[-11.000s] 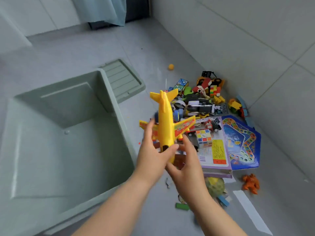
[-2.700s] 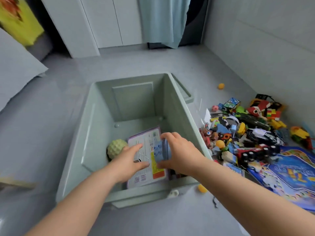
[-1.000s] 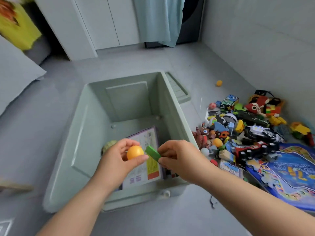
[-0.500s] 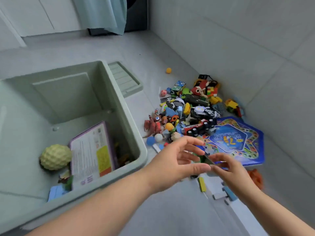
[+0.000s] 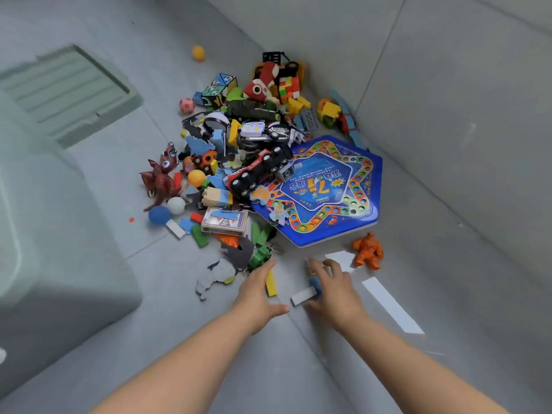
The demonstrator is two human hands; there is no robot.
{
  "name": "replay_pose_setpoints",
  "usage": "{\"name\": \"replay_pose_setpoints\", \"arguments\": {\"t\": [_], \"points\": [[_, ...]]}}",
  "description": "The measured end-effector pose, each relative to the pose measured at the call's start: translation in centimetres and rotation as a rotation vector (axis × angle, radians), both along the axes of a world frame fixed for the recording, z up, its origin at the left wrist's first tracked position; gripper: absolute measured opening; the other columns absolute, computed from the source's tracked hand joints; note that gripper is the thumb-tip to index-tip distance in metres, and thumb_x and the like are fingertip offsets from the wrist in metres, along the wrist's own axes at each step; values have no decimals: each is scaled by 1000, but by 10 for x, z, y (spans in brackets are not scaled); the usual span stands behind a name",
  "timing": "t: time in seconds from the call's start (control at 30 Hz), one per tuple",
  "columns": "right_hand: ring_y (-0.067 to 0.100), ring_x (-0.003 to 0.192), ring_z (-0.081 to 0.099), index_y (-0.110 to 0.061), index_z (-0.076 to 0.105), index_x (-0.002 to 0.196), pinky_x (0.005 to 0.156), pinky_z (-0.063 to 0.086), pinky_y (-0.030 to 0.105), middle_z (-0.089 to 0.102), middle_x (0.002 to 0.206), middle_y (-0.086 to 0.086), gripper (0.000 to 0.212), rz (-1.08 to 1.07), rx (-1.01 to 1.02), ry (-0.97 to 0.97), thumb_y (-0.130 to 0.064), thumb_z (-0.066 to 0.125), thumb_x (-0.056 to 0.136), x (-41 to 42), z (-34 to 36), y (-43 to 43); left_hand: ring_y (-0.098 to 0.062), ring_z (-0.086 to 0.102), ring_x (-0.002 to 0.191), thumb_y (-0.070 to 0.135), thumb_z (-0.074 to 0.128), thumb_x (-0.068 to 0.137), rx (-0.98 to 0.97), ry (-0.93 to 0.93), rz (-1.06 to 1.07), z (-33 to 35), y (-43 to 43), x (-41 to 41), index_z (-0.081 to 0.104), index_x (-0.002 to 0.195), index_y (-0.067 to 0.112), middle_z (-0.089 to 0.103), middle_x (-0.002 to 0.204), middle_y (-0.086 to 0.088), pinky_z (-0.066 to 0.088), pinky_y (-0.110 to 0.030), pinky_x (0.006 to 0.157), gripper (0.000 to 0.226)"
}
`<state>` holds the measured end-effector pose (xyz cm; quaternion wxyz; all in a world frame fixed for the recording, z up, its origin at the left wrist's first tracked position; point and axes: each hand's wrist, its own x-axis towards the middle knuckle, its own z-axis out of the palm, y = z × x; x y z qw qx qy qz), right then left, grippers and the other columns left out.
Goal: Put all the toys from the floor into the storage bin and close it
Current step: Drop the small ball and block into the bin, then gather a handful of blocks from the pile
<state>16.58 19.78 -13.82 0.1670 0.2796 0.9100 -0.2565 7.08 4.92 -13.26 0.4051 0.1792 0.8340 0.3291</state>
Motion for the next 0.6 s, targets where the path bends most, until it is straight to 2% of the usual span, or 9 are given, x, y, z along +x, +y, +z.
{"name": "replay_pose_setpoints", "arguments": {"t": [0.07,0.13,0.2,0.27,0.3,0.37,0.4,0.5,0.6], "points": [[28,117,37,-35,29,139,89,44,34,22,141,3,78,40,-1,18,-37,72,74,0,-6,2,-16,20,141,19,77,75,-58,133,-64,-10,6,4,21,147,26,21,154,3,14,-19,110,92],[27,116,40,-29,44,129,85,43,31,27,138,0,57,110,-33,67,-32,68,78,2,-12,1,-19,23,138,18,74,77,-87,198,-115,-17,13,5,25,147,24,23,153,4,14,-18,108,85],[25,108,47,-24,55,111,79,43,28,38,126,-1,31,166,-30,140,-23,63,82,5,-20,-6,-20,34,131,12,74,75,-51,182,-124,-25,19,5,38,141,19,35,144,-1,24,-21,108,75],[24,92,54,-19,58,99,73,44,27,46,108,-2,16,68,-122,168,-16,60,84,12,-25,-10,-21,45,119,6,76,72,-5,133,-112,-30,22,8,50,133,14,43,129,-4,39,-26,100,67],[22,86,55,-16,59,96,70,45,21,47,101,-5,12,-2,-150,191,-13,59,84,15,-27,-10,-20,49,112,3,76,70,14,102,-91,-33,22,11,53,129,12,45,122,-3,42,-23,94,64],[12,83,49,-10,63,95,72,36,1,39,103,-9,12,-123,-238,243,-8,62,84,16,-24,-10,-19,53,104,-2,76,69,49,42,-24,-35,21,18,55,126,10,44,113,0,44,-15,83,62],[7,84,47,-9,64,95,73,31,-4,37,105,-8,13,-192,-271,265,-7,64,83,16,-24,-10,-19,54,104,-3,75,69,57,31,-5,-36,20,21,55,127,11,45,112,1,46,-15,84,63],[-3,87,45,-16,64,84,74,28,-6,40,105,-1,14,-334,-364,301,-3,67,79,11,-18,-12,-23,53,113,5,77,67,39,52,-17,-38,20,28,45,136,17,47,126,-5,47,-34,96,78],[-4,87,46,-16,64,92,74,28,-8,42,105,2,17,-401,-404,300,-2,64,82,8,-14,-19,-21,43,123,14,79,65,9,41,-90,-31,26,36,26,146,19,36,135,-3,39,-34,104,97]]}}
